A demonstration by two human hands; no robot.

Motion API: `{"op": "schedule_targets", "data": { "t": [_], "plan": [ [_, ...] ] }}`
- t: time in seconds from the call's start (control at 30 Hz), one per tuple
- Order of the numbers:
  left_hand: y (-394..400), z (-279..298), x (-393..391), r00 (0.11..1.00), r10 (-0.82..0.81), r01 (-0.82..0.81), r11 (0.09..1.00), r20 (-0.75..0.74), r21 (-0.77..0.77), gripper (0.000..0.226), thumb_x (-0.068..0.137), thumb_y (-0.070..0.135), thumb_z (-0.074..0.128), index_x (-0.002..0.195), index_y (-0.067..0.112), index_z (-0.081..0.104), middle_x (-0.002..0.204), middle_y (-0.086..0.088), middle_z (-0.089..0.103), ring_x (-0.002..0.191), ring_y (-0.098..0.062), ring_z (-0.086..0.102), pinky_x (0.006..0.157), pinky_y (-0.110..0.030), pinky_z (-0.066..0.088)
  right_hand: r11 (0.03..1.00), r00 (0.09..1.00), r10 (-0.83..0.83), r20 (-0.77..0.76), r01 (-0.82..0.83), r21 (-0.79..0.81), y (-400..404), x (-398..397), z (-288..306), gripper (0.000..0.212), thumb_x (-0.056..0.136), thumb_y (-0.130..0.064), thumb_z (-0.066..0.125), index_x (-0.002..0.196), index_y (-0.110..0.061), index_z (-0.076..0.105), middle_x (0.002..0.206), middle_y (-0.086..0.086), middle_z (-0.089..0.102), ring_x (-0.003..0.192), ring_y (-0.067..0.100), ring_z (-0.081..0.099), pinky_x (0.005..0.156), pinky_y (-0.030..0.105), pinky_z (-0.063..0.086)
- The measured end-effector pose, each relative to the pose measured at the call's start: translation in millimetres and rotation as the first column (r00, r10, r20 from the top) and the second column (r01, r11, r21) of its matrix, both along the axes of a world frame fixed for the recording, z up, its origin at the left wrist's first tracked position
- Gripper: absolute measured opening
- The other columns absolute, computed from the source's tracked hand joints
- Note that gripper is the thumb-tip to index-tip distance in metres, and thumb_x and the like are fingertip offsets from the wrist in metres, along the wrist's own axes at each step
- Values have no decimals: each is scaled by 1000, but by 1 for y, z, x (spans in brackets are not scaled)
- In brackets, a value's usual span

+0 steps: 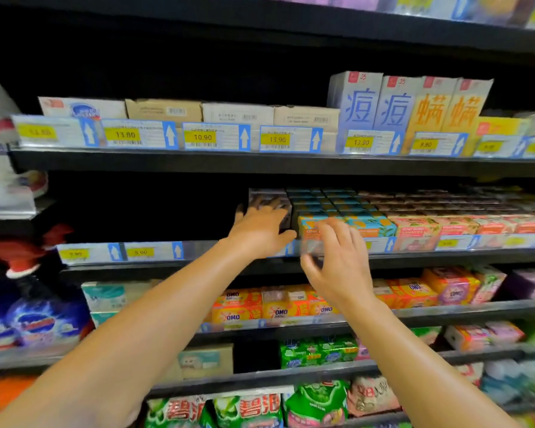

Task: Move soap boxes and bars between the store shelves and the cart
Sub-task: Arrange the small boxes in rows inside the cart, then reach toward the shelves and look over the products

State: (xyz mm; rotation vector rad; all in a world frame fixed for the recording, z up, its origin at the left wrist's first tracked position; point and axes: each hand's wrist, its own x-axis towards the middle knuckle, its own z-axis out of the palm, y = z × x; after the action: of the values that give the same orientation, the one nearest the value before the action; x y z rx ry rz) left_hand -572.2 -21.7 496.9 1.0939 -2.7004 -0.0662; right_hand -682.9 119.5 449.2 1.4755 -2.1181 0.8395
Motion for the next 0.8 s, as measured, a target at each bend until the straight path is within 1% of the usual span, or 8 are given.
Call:
{"op": "schedule_targets", "data": {
  "t": [0.13, 0.2, 0.3, 0.4, 0.47, 0.57, 0.73, 0.8],
  "plan": [
    [22, -7, 26, 999, -38, 35, 995, -24, -92, 67, 97, 59, 39, 155, 32, 18, 163, 6, 15, 149, -28, 8, 120, -55, 8, 994, 997, -67, -25, 69, 85, 10, 13, 2, 67, 86, -42, 63, 143, -14, 44, 149, 8, 43, 140, 31, 33, 117, 48, 27],
    [36, -11, 37, 997, -56, 50, 991, -48, -120, 67, 97, 58, 41, 155, 29, 22, 163, 5, 16, 150, -27, 6, 120, -55, 7, 984, 995, -100, -30, 103, 146, 22, 20, 2, 73, 87, -45, 63, 149, -17, 36, 154, 7, 36, 145, 30, 25, 120, 47, 21],
    [64, -20, 53, 995, -39, 22, 985, -95, -173, 67, 96, 56, 44, 154, 29, 24, 163, 4, 19, 150, -25, 7, 120, -54, 9, 973, 992, -114, -48, 121, 195, 46, 33, 4, 77, 89, -49, 61, 153, -21, 27, 158, 4, 29, 149, 27, 17, 122, 47, 16],
    [91, -30, 71, 995, -24, 9, 988, -96, -151, 66, 96, 56, 44, 154, 30, 23, 163, 4, 18, 150, -24, 7, 121, -53, 9, 971, 991, -120, -57, 129, 202, 75, 50, 4, 76, 89, -48, 61, 152, -20, 29, 157, 3, 31, 148, 27, 18, 122, 46, 15],
    [108, -35, 87, 997, -24, 14, 991, -71, -133, 66, 97, 57, 41, 154, 30, 23, 163, 4, 18, 150, -24, 7, 120, -53, 8, 970, 991, -123, -55, 132, 202, 96, 66, 2, 74, 88, -47, 62, 150, -19, 32, 155, 4, 33, 147, 28, 21, 121, 47, 18],
    [137, -47, 112, 999, -28, 25, 994, -19, -109, 67, 96, 59, 41, 154, 31, 23, 163, 5, 17, 150, -25, 8, 120, -53, 8, 967, 995, -104, 1, 101, 234, 130, 92, -9, 75, 88, -45, 63, 150, -16, 34, 155, 6, 33, 147, 31, 22, 120, 49, 20],
    [185, -67, 165, 999, -36, 36, 999, 16, -20, 67, 96, 57, 43, 154, 31, 23, 163, 5, 17, 150, -24, 8, 119, -53, 6, 938, 995, -88, 44, 68, 339, 171, 138, -35, 79, 88, -49, 62, 152, -19, 28, 159, 3, 26, 149, 28, 14, 122, 47, 13],
    [199, -76, 187, 999, -34, 34, 999, 35, -16, 66, 97, 56, 43, 154, 30, 23, 163, 5, 16, 150, -23, 7, 120, -53, 6, 926, 995, -80, 65, 50, 375, 180, 158, -44, 79, 89, -49, 61, 153, -20, 26, 160, 2, 23, 150, 27, 11, 122, 46, 11]
  ]
}}
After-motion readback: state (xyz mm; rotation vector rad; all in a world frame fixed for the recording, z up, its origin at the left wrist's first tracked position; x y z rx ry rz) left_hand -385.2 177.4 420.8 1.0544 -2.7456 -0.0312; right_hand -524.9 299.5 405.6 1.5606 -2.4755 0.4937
